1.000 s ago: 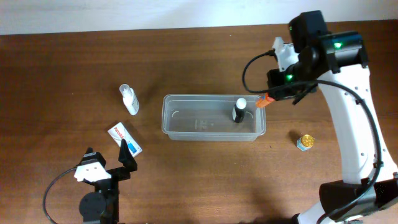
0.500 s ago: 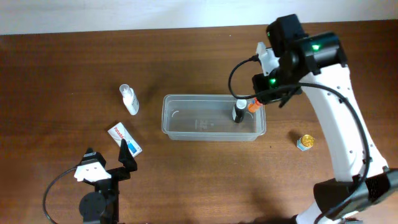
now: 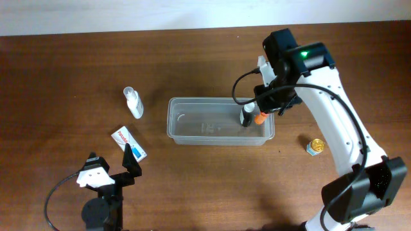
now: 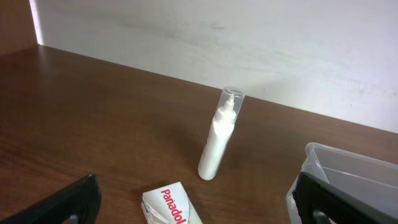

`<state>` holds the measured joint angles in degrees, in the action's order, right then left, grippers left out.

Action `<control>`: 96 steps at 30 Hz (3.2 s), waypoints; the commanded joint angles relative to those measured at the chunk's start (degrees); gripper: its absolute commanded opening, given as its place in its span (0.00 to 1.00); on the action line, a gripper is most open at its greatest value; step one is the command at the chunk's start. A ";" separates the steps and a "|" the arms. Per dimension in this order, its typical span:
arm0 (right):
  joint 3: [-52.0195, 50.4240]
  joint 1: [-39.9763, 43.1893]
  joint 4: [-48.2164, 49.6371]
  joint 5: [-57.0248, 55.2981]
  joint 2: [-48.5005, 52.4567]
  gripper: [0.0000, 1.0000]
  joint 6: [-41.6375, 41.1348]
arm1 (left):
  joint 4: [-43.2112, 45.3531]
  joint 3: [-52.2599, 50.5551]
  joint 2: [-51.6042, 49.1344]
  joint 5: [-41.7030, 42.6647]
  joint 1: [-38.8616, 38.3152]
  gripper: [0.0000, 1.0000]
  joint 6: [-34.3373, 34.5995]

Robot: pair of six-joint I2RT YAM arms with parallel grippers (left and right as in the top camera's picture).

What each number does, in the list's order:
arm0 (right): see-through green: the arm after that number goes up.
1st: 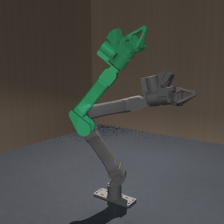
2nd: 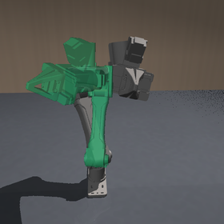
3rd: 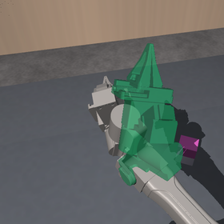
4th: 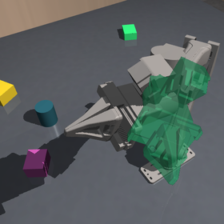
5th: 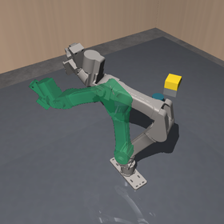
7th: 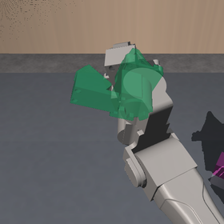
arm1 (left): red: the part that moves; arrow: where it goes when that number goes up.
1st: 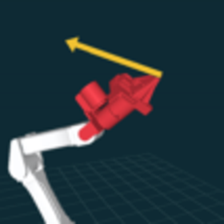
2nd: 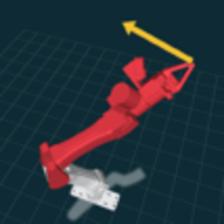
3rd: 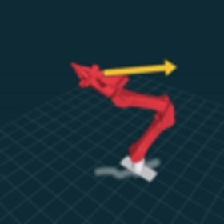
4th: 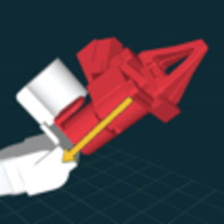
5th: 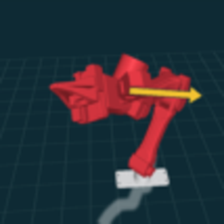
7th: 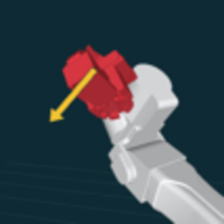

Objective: Pack container
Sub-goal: 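Lower the orange tube beside the brown bottle and release, then raise right gripper and retract it to the right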

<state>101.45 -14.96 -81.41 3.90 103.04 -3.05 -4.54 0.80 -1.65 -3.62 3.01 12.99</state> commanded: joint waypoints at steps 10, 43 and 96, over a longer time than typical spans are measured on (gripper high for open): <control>-13.79 -0.39 12.11 -0.76 0.00 0.23 -0.37 | -0.04 -0.26 -0.02 0.44 0.02 0.99 -1.07; -11.15 -0.39 14.21 -0.70 0.07 0.50 -0.22 | -0.04 -0.26 -0.02 0.44 0.02 0.99 -1.07; 17.44 27.85 -2.58 -2.23 -0.28 0.98 -0.42 | -0.04 -0.26 -0.02 0.42 0.02 0.99 -1.05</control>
<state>117.64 12.62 -84.09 2.15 103.35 -3.18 -4.54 0.80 -1.65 -3.60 3.01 12.99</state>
